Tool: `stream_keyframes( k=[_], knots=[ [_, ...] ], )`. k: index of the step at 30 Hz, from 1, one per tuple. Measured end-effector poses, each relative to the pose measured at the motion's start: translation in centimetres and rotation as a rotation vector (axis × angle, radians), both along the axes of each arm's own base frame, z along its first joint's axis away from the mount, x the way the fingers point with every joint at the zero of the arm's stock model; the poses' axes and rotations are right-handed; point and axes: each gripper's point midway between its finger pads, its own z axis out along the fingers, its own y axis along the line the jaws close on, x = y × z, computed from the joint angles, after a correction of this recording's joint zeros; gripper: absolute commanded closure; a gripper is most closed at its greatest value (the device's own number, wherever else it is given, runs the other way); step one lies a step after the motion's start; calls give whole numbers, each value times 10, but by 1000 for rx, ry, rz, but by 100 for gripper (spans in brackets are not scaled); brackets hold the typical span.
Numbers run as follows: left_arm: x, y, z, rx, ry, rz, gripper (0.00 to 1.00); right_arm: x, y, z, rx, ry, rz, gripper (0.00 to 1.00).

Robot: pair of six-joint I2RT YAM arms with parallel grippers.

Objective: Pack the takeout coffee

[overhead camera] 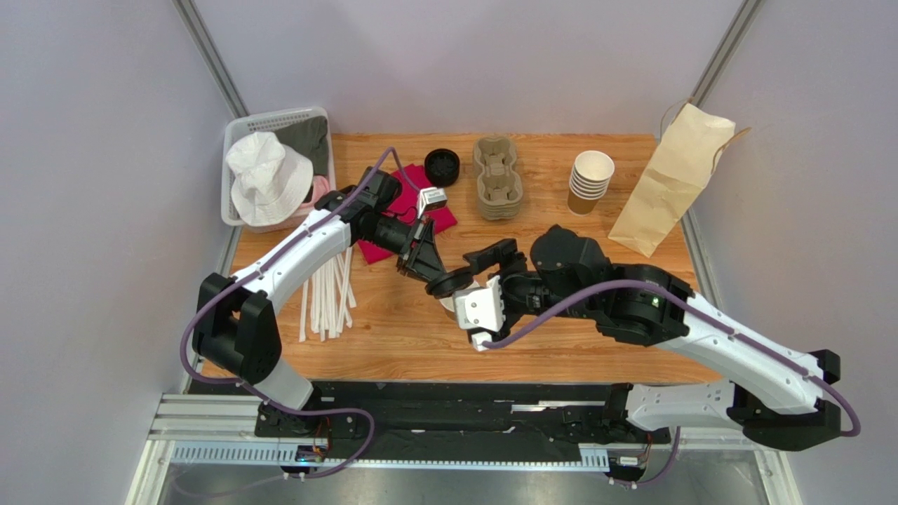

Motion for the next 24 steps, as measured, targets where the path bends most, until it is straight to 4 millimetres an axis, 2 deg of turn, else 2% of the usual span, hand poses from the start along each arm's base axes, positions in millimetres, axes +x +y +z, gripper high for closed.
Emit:
stream_keyframes(
  k=[1,4,8,11,17,24],
  knots=[
    [-1,0,0,-6,15,-3,100,-4,-1,1,22,-9,13,36],
    [-3,-1,3,-29,45,-11,100,-17,-3,6,89,-55,56,47],
    [-4,-2,11,-63,61,-25,100,-30,-5,10,148,-130,107,50],
    [-7,-4,14,-74,71,-39,100,-35,0,9,164,-185,127,50],
    [-12,-9,17,-83,81,-63,100,-30,14,0,158,-288,119,51],
    [-19,-11,12,-73,102,-76,100,-16,18,-17,130,-374,75,58]
  ],
)
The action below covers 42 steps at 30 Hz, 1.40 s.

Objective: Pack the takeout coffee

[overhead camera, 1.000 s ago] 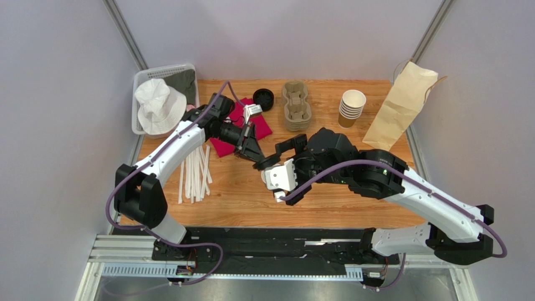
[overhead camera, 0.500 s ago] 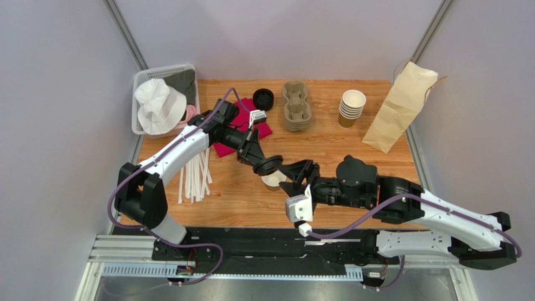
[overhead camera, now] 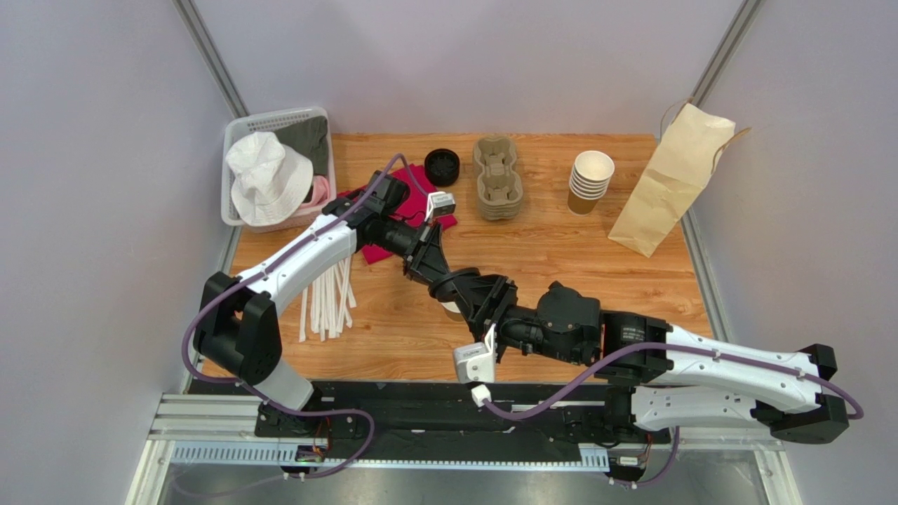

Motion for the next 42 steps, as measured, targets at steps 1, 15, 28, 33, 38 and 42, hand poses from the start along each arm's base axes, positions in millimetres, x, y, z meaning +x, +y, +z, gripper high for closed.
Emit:
stream_keyframes(
  k=[1,15,28,33,38,42],
  knots=[
    [-1,0,-1,1,2,-1,100,1,0,2,6,-7,-5,60],
    [-4,-2,-1,2,4,-11,100,8,-6,7,11,-34,-50,72],
    [-11,-6,-2,2,1,-37,100,10,-8,5,-9,-47,-57,100],
    [-11,-7,-2,6,-2,-36,84,9,-11,4,-30,-43,-57,100],
    [-11,-7,-4,8,-12,-36,37,8,-14,5,-40,-28,-60,100],
    [-11,-7,-7,23,-20,-31,1,8,-18,6,-44,-15,-64,100]
  ],
)
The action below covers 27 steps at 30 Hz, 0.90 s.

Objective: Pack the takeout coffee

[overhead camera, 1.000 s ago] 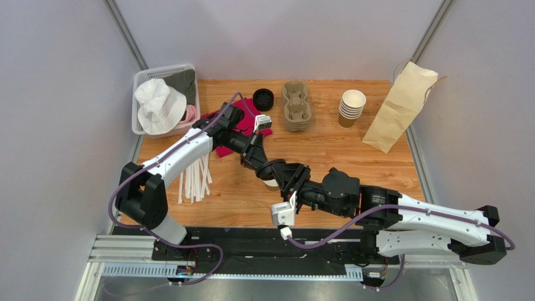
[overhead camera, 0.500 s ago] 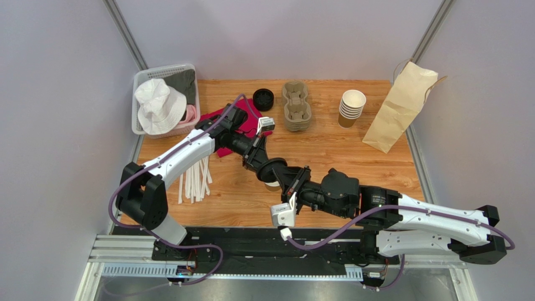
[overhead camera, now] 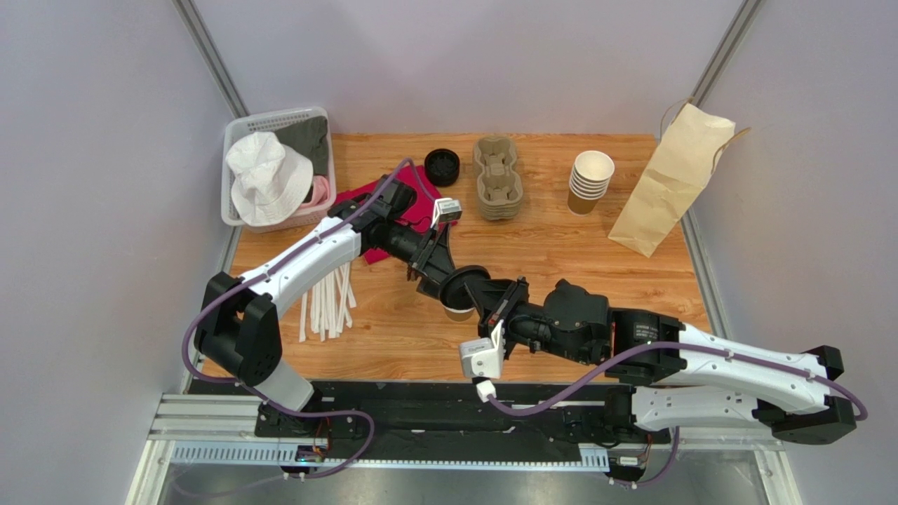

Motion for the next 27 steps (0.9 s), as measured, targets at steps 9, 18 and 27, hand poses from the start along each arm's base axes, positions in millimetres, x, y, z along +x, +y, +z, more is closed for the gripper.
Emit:
stream_keyframes(
  k=[9,18,27],
  knots=[
    [20,10,-9,49,-13,83,1,9,-11,12,48,118,-72,100],
    [104,88,-26,205,-191,510,1,78,-26,12,151,487,-337,100],
    [103,139,-20,190,-389,824,1,106,-19,-59,103,941,-518,100]
  ],
)
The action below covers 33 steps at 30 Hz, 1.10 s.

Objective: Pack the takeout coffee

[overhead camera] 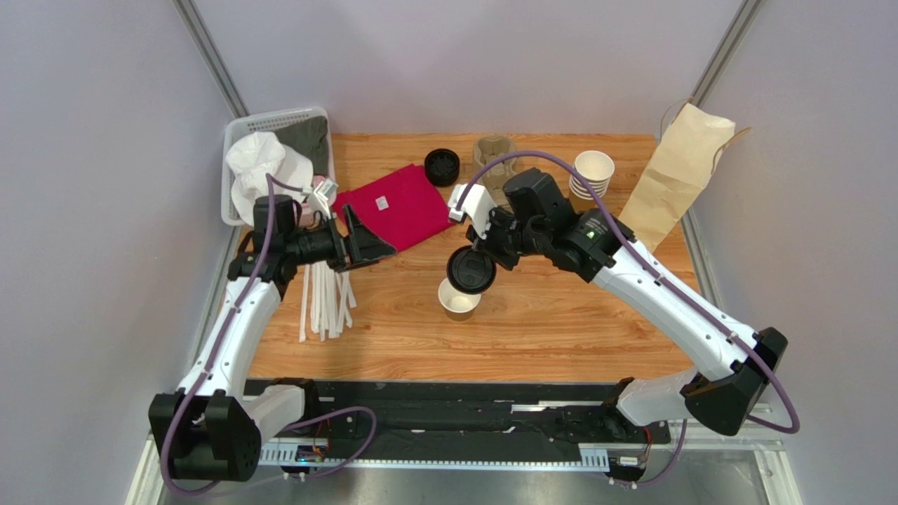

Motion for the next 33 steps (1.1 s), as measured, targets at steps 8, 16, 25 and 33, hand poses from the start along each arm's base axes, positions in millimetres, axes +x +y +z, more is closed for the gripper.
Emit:
stream_keyframes(
  k=[8,16,25,33],
  knots=[
    [-10,-5,-50,-94,170,79,5,-2,11,-44,-9,173,-75,100],
    [-8,-20,-48,-142,155,93,7,9,19,-86,-46,255,-156,100],
    [-5,-25,-48,-158,139,107,7,14,20,-106,-38,257,-191,100],
    [-2,-25,-49,-165,150,111,7,18,17,-117,-30,261,-209,100]
  ],
)
